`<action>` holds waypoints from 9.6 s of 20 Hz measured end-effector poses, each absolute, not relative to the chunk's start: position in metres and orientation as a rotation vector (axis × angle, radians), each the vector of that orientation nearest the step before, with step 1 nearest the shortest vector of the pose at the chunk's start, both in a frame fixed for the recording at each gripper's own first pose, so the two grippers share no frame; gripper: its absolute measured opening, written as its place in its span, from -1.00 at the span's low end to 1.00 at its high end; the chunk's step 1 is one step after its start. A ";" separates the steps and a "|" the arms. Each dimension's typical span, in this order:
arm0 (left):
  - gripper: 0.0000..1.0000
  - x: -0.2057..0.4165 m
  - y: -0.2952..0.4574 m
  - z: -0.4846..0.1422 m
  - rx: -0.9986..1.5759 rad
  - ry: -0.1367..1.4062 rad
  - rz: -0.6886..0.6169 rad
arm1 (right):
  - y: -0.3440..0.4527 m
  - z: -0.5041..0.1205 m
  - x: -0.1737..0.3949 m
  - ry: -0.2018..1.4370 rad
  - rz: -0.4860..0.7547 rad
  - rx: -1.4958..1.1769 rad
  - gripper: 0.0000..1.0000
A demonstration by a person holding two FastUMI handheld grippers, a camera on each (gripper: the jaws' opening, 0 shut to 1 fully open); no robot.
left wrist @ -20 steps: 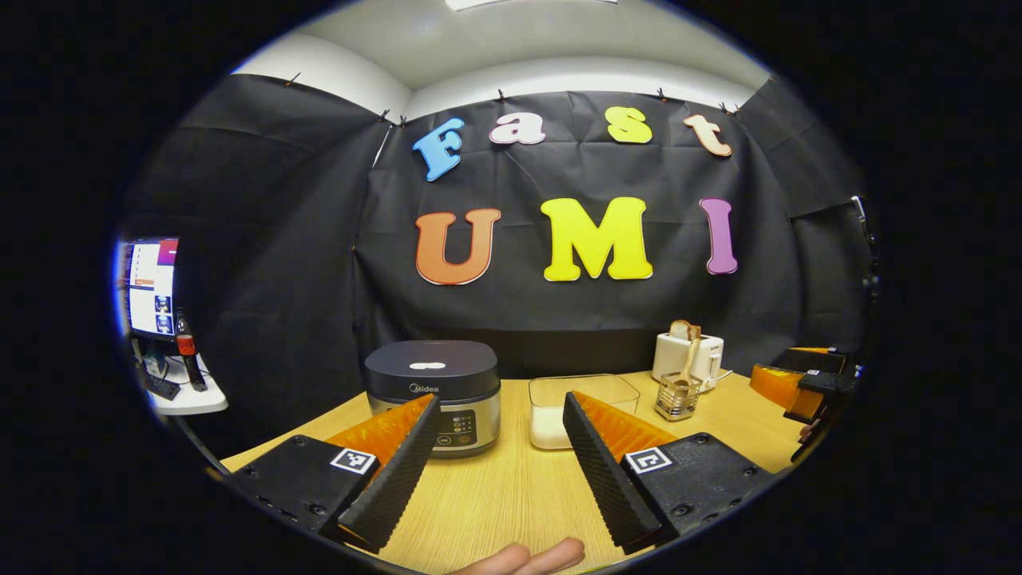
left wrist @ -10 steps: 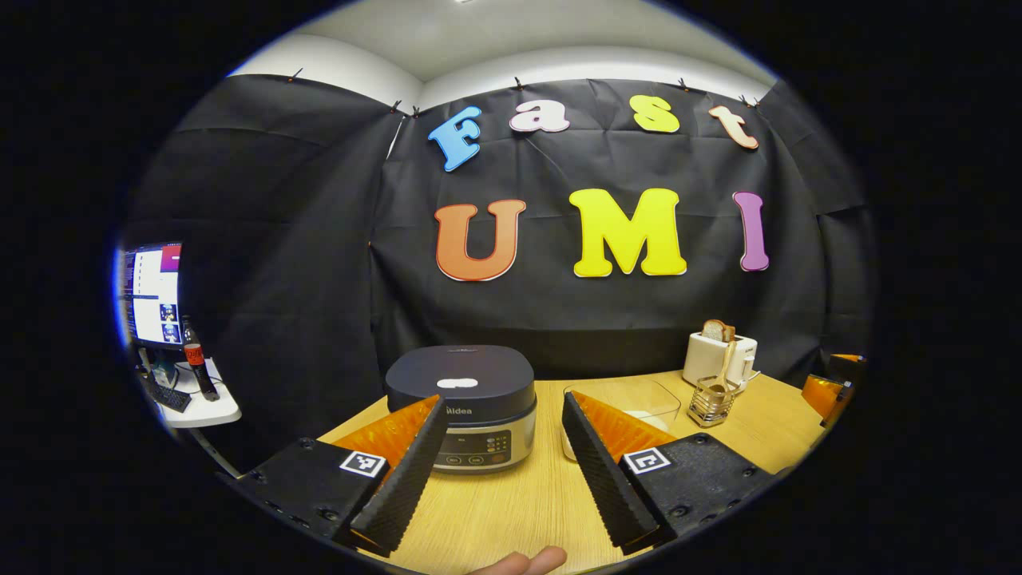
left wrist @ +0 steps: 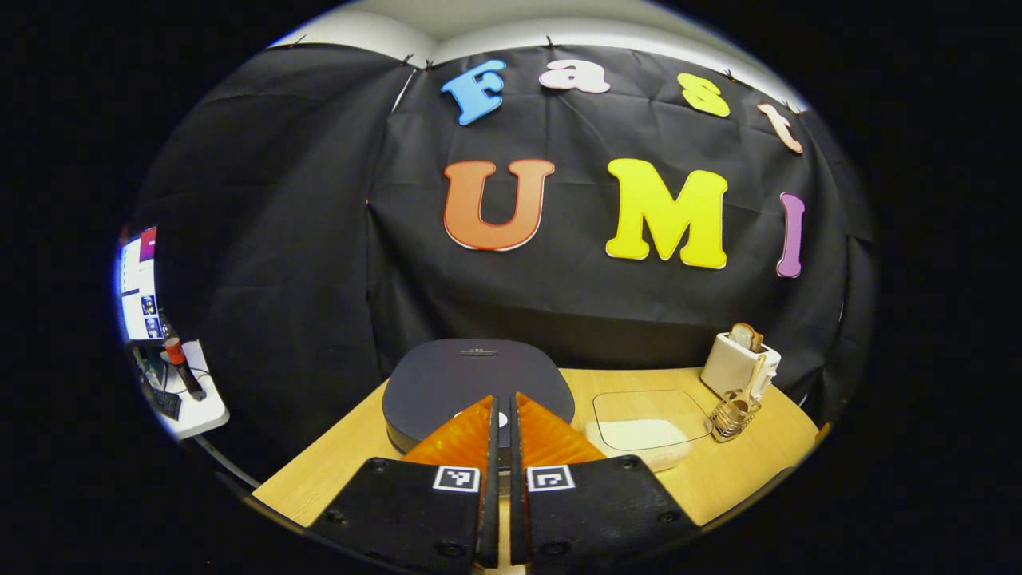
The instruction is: Close the left gripper, press the button to open the rice cooker; take a wooden spoon from the chopstick holder with the right hand, scoop a spoonful of rice and pour it into the rice cooker, then put the wooden spoon back into the chopstick holder.
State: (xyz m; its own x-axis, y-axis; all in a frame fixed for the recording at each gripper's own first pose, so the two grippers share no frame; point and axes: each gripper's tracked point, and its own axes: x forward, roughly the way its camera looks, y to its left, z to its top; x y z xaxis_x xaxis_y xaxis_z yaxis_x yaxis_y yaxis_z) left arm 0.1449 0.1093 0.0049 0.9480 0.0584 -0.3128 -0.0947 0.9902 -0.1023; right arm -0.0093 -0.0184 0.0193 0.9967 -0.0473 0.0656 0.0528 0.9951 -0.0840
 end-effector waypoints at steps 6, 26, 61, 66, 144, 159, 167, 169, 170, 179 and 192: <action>-0.95 0.172 0.119 -0.022 -0.146 0.476 0.083 | -0.015 0.022 -0.012 -0.073 -0.039 -0.087 0.94; -0.94 0.183 0.122 -0.056 -0.008 0.598 0.124 | 0.002 0.014 -0.013 -0.054 -0.006 -0.101 0.94; 0.98 0.022 0.044 -0.011 -0.111 0.075 0.032 | -0.100 0.002 0.048 0.081 -0.159 -0.038 0.93; 0.99 0.028 0.053 -0.018 -0.126 0.079 0.057 | -0.114 0.008 0.081 0.083 -0.152 -0.061 0.93; 0.98 0.026 0.144 -0.027 -0.107 0.087 0.127 | 0.189 -0.033 0.342 0.326 -0.292 -0.157 -0.87; 0.99 0.027 0.117 -0.022 -0.128 0.068 0.049 | 0.158 -0.046 0.284 0.497 -0.168 0.468 -0.85; 0.99 0.031 0.124 -0.030 -0.158 0.087 0.061 | 0.125 -0.061 0.289 0.517 -0.135 0.932 -0.85; 0.99 0.032 0.124 -0.031 -0.159 0.091 0.062 | 0.122 -0.065 0.292 0.522 -0.113 0.997 -0.85; 0.99 0.032 0.121 -0.031 -0.158 0.091 0.060 | 0.120 -0.068 0.294 0.533 -0.105 1.033 -0.86; 0.99 0.034 0.121 -0.035 -0.136 0.099 0.061 | 0.124 -0.063 0.293 0.541 -0.018 1.332 -0.87; 0.99 0.028 0.144 -0.032 -0.156 0.092 0.100 | 0.133 0.017 0.269 0.446 0.081 1.322 -0.87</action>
